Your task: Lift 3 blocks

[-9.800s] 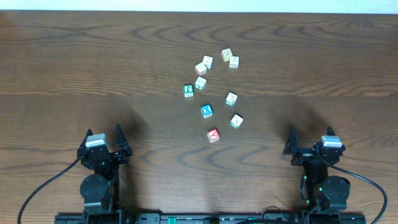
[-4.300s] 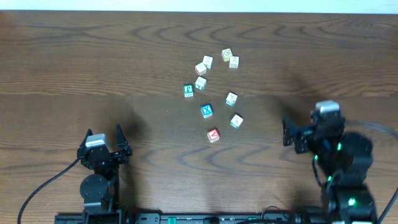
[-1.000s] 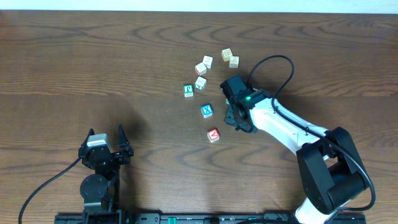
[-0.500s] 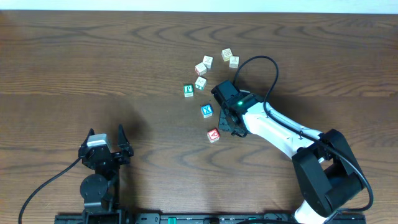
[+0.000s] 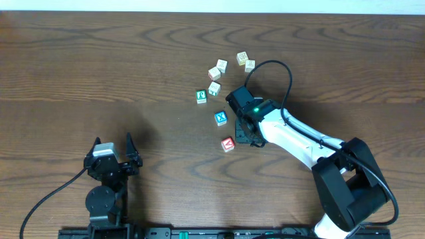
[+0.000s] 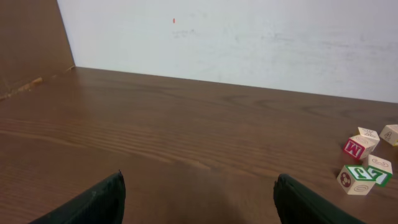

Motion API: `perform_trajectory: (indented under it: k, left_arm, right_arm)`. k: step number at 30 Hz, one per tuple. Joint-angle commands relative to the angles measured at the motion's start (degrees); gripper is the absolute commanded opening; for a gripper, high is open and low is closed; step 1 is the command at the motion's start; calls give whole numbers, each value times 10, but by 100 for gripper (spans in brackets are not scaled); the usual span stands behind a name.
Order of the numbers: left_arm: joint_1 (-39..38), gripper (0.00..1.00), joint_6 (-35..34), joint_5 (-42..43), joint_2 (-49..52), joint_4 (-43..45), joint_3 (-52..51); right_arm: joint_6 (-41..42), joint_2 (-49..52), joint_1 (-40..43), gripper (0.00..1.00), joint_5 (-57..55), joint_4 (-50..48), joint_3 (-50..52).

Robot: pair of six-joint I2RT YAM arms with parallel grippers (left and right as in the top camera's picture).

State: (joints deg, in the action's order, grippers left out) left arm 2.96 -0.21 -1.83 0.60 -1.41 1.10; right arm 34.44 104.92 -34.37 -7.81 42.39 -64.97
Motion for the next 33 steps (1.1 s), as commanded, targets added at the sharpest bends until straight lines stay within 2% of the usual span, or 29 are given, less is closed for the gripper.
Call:
perform_trajectory:
  k: [1, 3, 18, 22, 28, 33]
  left_arm:
    - [1, 77, -5, -3, -3, -24, -9]
    - [1, 77, -5, -3, -3, -24, -9]
    - [1, 77, -5, -3, -3, -24, -9]
    - [1, 77, -5, -3, -3, -24, -9]
    - [1, 77, -5, -3, -3, -24, -9]
    - [1, 77, -5, -3, -3, -24, -9]
  right_arm:
    - [-10, 1, -6, 54, 7, -2, -4]
    - [-11, 0, -6, 59, 11, -7, -5]
    - [-11, 0, -6, 62, 43, -3, -7]
    - [-6, 0, -5, 73, 37, 12, -7]
    - [-2, 0, -5, 77, -5, 13, -7]
    - [-14, 0, -3, 86, -50, 6, -17]
